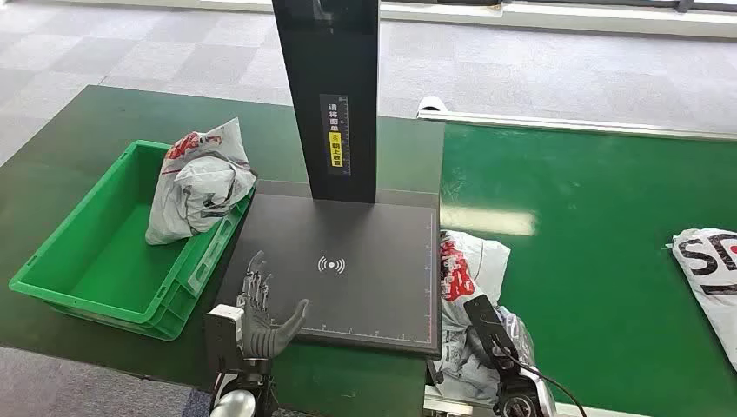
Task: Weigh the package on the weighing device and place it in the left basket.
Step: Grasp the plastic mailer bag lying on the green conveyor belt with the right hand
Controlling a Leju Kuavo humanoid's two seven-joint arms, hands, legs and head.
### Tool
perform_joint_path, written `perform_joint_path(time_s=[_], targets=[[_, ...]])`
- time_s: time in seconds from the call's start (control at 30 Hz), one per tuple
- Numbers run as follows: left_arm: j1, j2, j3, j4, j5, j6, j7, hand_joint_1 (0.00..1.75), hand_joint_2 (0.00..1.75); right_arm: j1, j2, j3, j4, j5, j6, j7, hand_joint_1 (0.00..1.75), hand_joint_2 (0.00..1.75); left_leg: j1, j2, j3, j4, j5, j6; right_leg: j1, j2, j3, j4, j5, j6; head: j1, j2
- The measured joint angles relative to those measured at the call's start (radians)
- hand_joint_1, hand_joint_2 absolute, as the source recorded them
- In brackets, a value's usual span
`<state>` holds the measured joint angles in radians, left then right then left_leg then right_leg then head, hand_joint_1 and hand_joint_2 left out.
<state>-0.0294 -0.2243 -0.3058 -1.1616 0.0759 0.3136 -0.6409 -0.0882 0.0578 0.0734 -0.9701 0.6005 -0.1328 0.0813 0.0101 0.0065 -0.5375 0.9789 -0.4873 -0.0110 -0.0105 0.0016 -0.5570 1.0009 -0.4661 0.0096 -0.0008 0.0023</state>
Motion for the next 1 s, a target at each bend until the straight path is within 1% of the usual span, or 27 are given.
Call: perform_joint_path(time_s=[0.27,0.5,0.67,0.8,0.83,0.9,1.0], targets=[[0.0,0.0,0.001,-0.005,0.0,0.004,-0.005,0.0,1.75,-0.005,-0.001,0.005,0.01,-0.022,0.0,-0.026,1.75,1.75,0.0,0.0,-0.001,0.0,0.0,0.0,0.0,0.0,-0.001,0.0,0.0,0.0,0.0,0.0],[-0.014,0.009,0.005,-0.025,-0.01,0.011,-0.032,0.0,1.75,0.009,-0.001,0.003,-0.004,-0.072,-0.012,-0.086,1.75,1.75,0.0,-0.001,-0.002,0.0,0.0,0.0,0.0,-0.001,-0.001,0.0,0.0,0.0,0.0,0.0],[-0.018,0.014,0.016,-0.06,-0.023,0.026,-0.052,0.0,1.75,0.031,-0.003,-0.01,-0.089,-0.134,-0.081,-0.204,1.75,1.75,0.0,-0.002,-0.008,0.0,0.001,0.0,0.0,-0.001,-0.006,0.0,0.001,0.0,0.0,0.0],[-0.014,0.017,0.027,-0.115,-0.04,0.036,-0.059,0.0,1.75,0.005,-0.016,-0.038,-0.255,-0.252,-0.187,-0.379,1.75,1.75,0.0,-0.001,-0.009,0.0,0.001,0.0,0.0,-0.001,-0.008,0.0,0.001,0.0,0.0,0.0],[-0.015,0.017,0.03,-0.13,-0.043,0.039,-0.059,0.0,1.75,-0.009,-0.021,-0.044,-0.298,-0.283,-0.2,-0.407,1.75,1.75,0.0,-0.001,-0.009,0.0,0.001,0.0,0.0,-0.001,-0.008,0.0,0.001,0.0,0.0,0.0],[-0.016,0.017,0.035,-0.152,-0.045,0.042,-0.06,0.0,1.75,-0.033,-0.029,-0.05,-0.366,-0.318,-0.205,-0.424,1.75,1.75,0.0,-0.001,-0.009,0.0,0.001,0.0,0.0,-0.001,-0.008,0.0,0.001,0.0,0.0,0.0],[-0.017,0.017,0.041,-0.175,-0.046,0.044,-0.06,0.0,1.75,-0.047,-0.036,-0.052,-0.439,-0.338,-0.21,-0.432,1.75,1.75,0.0,-0.002,-0.009,0.0,0.001,0.0,0.0,-0.001,-0.008,0.0,0.001,0.0,0.0,0.0]])
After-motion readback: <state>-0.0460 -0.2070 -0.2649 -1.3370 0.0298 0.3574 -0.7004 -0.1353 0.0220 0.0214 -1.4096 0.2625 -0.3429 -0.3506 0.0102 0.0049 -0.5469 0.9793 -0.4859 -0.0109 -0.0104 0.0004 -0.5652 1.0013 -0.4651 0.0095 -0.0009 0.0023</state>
